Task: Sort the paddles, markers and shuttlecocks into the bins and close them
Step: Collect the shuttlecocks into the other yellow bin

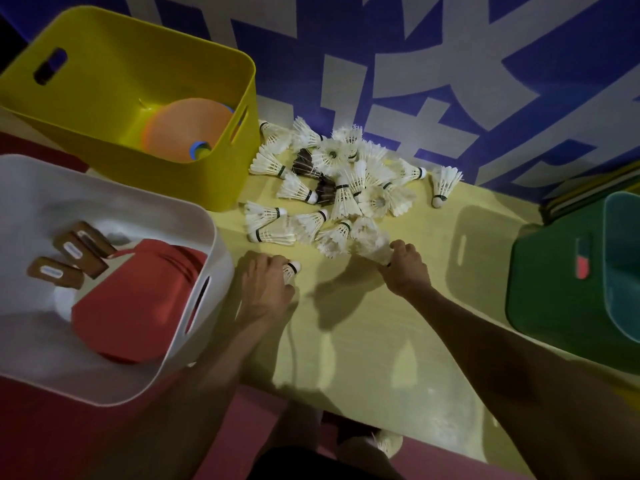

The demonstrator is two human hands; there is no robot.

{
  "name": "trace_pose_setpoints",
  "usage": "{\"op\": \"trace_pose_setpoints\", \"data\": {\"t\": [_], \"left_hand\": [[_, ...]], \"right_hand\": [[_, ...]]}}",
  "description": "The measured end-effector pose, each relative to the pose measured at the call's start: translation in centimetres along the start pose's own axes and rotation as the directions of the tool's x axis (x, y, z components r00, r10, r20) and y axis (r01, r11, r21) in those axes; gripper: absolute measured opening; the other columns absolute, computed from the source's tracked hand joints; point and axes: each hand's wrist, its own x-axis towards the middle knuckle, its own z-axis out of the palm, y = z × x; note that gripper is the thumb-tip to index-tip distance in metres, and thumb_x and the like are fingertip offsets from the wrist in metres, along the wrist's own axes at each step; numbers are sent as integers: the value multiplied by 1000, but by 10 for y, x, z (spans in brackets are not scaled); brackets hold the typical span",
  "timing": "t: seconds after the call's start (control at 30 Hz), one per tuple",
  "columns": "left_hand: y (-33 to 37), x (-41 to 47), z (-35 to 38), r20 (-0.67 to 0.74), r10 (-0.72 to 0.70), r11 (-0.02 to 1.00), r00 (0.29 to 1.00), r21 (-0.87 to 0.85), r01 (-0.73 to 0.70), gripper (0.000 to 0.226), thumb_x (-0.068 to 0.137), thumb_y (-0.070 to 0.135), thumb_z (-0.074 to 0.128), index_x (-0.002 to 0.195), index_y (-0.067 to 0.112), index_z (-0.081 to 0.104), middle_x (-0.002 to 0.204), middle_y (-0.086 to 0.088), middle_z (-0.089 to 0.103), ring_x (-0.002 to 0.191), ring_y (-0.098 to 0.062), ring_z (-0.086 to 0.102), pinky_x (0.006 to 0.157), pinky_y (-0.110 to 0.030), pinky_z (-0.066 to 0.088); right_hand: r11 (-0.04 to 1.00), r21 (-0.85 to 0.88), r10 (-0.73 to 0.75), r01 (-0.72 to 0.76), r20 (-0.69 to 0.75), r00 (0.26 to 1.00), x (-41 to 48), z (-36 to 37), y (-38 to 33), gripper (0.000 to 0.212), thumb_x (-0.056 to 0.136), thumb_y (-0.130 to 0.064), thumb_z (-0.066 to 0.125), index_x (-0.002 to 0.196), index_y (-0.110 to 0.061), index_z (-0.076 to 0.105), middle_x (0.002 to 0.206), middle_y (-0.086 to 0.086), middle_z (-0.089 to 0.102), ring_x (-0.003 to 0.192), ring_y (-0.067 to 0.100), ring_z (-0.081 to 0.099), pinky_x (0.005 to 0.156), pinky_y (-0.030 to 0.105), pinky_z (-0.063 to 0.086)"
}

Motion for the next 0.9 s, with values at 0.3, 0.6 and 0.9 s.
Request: {"op": "trace_pose_setpoints", "data": {"t": [0.3,0.6,0.9], "left_hand": [[13,-35,5,62,-106,966,992,-229,118,45,70,30,75,107,5,64,111,-11,49,100,-27,53,77,-29,39],[84,-80,10,165,-43,772,985,-620,137,32,79,41,70,103,20,68,99,1,67,87,-16,62,74,-30,48],[222,-171,-7,99,140,558,985,-830,4,22,87,35,65,104,21,68,99,7,70,93,-8,64,91,-33,49]], "right_hand": [[999,36,-12,11,18,1000,-32,15,35,23,90,-27,57,105,-10,53,108,12,62,96,29,57,75,36,47],[946,257,-178,196,-91,980,-83,-39,86,26,79,-23,73,101,-11,67,85,3,56,76,15,48,53,21,32],[762,609,-99,219,-225,969,-160,-111,200,23,79,-19,71,102,-15,68,80,-4,66,72,22,70,74,37,57]]}}
